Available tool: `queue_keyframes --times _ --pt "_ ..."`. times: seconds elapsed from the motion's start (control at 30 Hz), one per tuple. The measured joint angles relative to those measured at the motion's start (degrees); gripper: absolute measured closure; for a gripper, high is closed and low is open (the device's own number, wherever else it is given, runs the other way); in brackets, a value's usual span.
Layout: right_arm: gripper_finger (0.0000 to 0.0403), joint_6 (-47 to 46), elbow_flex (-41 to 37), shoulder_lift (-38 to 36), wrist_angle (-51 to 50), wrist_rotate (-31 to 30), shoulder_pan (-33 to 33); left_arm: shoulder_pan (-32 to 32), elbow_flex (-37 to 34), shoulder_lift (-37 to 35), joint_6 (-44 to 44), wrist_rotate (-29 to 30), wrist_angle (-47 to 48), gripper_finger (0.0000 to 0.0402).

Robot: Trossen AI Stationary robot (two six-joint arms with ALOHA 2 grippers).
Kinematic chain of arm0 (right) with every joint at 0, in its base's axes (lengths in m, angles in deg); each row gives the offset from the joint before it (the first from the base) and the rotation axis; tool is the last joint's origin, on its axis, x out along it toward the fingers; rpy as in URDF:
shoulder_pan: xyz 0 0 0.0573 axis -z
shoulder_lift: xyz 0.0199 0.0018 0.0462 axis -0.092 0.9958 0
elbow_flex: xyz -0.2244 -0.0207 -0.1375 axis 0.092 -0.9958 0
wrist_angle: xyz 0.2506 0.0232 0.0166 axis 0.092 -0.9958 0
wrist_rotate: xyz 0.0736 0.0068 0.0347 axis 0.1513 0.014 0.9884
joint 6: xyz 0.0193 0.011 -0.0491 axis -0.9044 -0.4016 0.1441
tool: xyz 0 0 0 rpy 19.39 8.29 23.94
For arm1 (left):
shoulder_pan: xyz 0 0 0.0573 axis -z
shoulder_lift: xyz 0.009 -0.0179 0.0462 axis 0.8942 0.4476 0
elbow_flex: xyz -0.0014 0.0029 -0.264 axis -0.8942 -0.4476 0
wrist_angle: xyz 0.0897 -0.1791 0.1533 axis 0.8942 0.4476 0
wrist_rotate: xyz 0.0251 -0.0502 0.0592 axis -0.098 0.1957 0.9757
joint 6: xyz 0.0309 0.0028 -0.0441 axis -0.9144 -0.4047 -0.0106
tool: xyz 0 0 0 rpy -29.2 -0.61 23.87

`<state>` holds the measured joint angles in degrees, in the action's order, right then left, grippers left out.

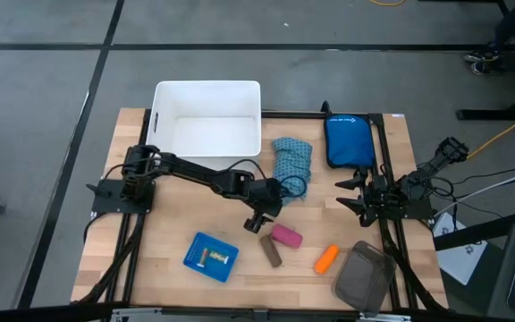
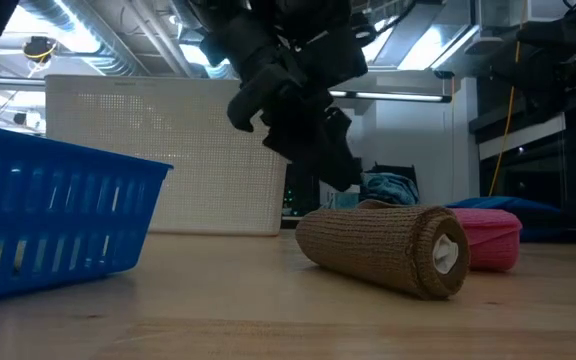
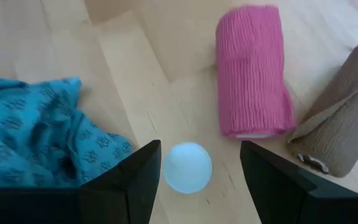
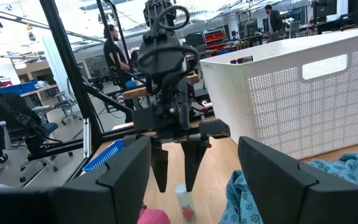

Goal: Pick & Place Medicine items
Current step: Put the blue medicine bottle into the blue bin

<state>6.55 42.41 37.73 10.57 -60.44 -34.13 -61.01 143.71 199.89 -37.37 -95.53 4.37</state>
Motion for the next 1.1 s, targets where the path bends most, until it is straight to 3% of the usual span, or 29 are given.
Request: queue_keyframes --times 0.43,1.1 --pt "0.0158 0.01 0.00 0.00 0.02 0.00 0.01 -0.31 -0.02 0.54 0.45 0.24 -0.11 0.0190" --pt "0.0158 0.01 0.00 0.00 0.02 -0.01 0.00 -0.31 -0.02 0.54 1.09 0.35 1.57 0.0269"
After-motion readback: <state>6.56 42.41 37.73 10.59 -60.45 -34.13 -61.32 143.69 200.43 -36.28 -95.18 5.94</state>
